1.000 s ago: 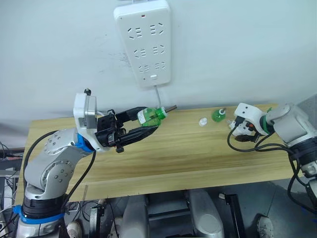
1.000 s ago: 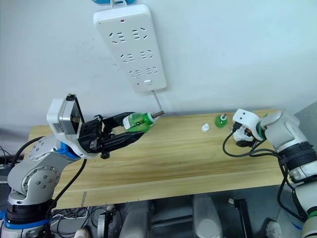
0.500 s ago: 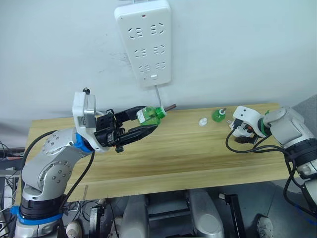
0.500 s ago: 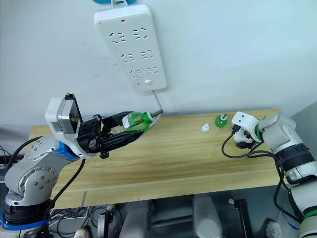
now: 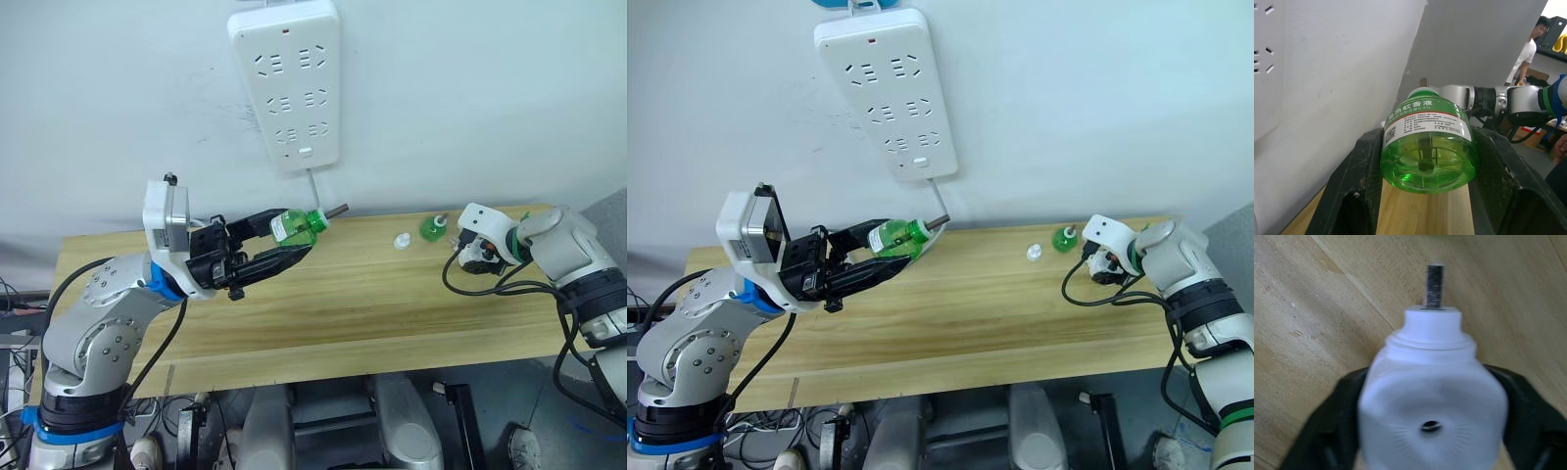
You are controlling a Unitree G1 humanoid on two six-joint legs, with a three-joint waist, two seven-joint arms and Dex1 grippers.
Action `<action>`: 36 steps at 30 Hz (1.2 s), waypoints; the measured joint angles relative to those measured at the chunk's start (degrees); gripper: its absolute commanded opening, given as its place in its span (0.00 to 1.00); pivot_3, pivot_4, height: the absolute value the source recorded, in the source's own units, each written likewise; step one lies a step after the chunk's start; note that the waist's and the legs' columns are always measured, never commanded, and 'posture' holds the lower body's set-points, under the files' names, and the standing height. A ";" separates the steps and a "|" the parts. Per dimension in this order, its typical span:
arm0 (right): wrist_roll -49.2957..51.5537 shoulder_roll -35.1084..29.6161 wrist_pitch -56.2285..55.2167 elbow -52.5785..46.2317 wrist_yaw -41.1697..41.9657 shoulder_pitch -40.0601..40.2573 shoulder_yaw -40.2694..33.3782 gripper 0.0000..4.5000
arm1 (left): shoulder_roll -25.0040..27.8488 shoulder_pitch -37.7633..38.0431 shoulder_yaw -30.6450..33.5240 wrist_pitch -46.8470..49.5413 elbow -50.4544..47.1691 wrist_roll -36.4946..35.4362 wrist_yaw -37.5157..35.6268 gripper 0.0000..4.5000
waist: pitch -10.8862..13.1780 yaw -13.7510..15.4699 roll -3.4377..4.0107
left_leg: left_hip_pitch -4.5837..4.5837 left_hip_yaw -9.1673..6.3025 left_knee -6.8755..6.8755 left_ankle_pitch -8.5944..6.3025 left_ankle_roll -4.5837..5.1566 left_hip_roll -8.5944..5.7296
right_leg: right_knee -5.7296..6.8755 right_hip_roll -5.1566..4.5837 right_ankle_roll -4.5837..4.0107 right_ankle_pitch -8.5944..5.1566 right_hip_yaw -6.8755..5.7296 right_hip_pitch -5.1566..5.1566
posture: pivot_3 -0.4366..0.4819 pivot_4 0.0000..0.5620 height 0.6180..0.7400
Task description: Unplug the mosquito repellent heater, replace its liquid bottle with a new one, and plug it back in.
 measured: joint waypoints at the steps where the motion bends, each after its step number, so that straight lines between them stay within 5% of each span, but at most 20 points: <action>1: -0.10 0.00 0.00 0.00 0.03 0.01 0.00 0.66 | 0.00 0.00 0.00 0.00 -0.02 -0.01 0.00 0.50 | 0.00 0.00 0.00 | 0.00 0.00 0.00 0.00 0.00 0.00 | 0.00 0.00 0.00 0.00 0.00 0.00 | 0.27 0.71 0.92; 20: 2.26 -5.32 3.86 -7.43 7.91 0.07 -3.47 0.66 | 0.04 0.19 0.02 -0.19 0.27 -0.08 -1.65 0.50 | 0.00 -0.06 0.00 | 0.00 0.00 0.00 0.00 0.00 0.00 | -0.02 0.00 0.00 0.00 0.00 0.00 | 0.23 0.68 0.92; 36: 33.60 -3.21 33.02 -27.38 15.03 0.62 -23.39 0.66 | -0.30 -1.12 0.42 -1.40 4.87 -0.12 -6.51 0.50 | -0.01 -0.28 -0.01 | -0.02 -0.01 0.03 -0.02 0.03 0.00 | 0.01 0.00 -0.01 0.00 -0.03 0.01 | 0.19 0.64 0.92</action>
